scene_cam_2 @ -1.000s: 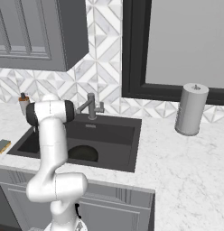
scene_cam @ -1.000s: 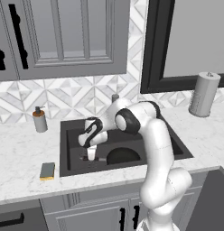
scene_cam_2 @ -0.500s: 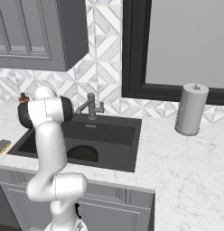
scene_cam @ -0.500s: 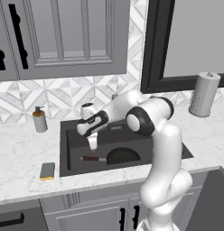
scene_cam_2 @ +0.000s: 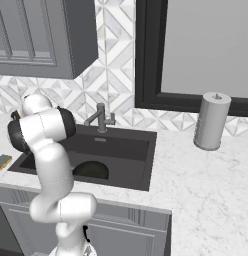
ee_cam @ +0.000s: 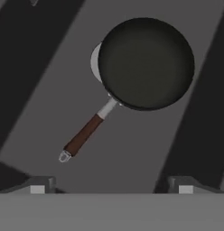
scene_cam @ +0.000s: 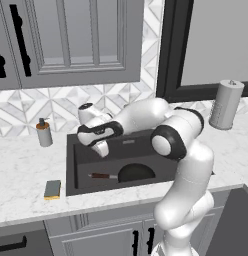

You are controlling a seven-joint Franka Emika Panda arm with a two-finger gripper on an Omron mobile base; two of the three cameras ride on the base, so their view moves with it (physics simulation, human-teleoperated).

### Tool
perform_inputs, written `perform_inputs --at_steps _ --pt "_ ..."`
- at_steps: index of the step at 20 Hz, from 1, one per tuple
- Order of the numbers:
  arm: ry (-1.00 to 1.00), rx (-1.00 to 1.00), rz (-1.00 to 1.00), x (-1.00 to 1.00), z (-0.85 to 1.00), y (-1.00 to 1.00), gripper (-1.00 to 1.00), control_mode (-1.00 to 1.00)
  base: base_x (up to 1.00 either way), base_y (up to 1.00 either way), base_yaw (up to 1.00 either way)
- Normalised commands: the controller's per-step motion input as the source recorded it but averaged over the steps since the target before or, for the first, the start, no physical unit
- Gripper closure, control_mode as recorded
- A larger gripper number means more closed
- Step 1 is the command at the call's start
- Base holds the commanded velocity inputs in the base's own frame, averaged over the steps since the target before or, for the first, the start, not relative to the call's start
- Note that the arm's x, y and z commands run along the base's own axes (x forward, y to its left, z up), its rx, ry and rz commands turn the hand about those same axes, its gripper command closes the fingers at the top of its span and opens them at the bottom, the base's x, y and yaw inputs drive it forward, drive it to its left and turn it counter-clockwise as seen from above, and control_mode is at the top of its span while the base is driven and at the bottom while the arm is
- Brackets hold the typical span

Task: Pick the pan and sponge and place them into the sink. Then turn on the water.

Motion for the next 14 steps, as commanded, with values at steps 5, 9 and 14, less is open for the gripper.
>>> perform_inputs --at_steps 5,9,14 --pt "0.00 0.14 0.38 -0.06 0.42 0.23 -1.00 -1.00 0.00 0.00 0.00" --pt "-0.04 0.17 0.41 -0.25 0.12 0.29 -1.00 -1.00 0.00 0.00 0.00" --pt "-0.08 0.04 0.35 -0.48 0.00 0.52 -1.00 -1.00 0.00 0.00 0.00"
